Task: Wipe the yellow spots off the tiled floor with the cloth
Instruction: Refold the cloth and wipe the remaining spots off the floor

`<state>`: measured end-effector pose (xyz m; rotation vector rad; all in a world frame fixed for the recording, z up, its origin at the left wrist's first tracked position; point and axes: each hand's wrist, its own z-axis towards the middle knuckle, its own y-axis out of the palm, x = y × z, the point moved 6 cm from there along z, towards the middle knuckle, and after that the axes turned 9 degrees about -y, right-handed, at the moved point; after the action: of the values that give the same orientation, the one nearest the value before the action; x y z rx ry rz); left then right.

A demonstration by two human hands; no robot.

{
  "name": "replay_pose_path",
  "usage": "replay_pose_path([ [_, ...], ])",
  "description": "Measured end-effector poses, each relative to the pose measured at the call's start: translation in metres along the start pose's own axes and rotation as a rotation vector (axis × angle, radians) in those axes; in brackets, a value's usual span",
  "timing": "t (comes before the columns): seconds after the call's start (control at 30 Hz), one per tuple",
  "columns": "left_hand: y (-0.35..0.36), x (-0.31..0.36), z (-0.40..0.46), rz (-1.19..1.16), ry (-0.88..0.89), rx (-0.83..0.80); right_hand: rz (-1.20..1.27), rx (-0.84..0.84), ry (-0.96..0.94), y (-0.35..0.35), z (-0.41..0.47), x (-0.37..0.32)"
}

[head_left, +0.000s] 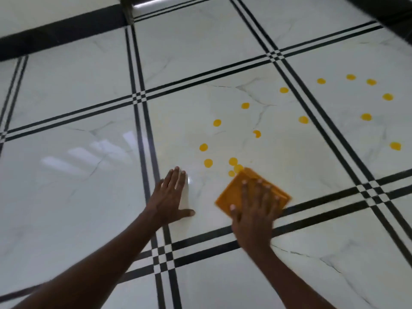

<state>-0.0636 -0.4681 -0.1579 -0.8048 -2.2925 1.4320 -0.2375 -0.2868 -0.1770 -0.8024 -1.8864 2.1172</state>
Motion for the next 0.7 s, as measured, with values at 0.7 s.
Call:
replay_pose_path([
  [0.7,0.015,-0.037,0.0,-0.137,-0.053,0.013,-0.042,-0.126,-0.71,0.05,0.168,-0.086],
])
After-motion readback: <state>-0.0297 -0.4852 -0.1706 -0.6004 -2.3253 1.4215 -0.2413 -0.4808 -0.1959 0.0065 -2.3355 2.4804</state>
